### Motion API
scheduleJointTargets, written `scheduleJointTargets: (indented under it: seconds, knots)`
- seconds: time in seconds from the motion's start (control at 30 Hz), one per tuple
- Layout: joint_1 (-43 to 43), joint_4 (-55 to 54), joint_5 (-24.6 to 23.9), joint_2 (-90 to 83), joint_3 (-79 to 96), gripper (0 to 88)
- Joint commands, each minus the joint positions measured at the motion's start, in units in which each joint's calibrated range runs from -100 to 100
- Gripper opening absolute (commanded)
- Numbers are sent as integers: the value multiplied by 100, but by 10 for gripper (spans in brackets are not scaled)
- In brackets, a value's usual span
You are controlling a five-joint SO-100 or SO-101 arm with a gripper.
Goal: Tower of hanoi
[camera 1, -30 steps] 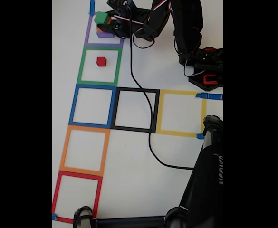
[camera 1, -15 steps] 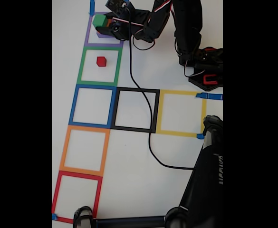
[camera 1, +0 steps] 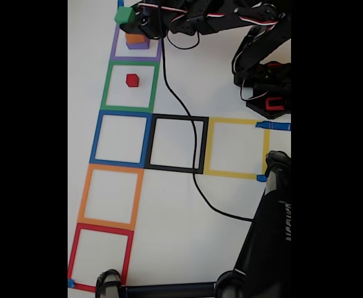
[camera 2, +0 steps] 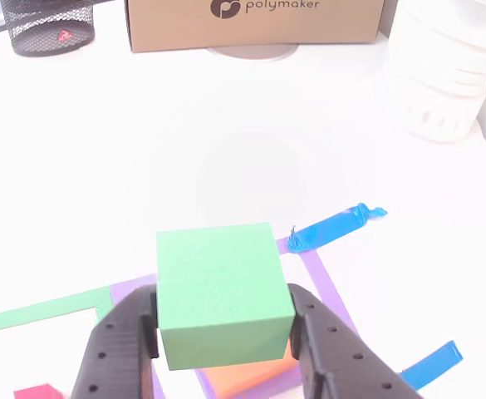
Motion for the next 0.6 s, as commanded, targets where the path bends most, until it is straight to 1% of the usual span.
scheduleJointTargets:
  seconds: [0.0, 0.17, 0.27, 0.37, 0.57]
  knots:
    - [-45, 2979, 0, -1065, -1447, 83]
    - [-602, 5813, 0, -1283, -3810, 85]
    - [-1062, 7125, 0, -1227, -5201, 80]
    - [-1570, 7813, 0, -1509, -5828, 77]
    - [-2586, 8679, 0, -2284, -5856, 78]
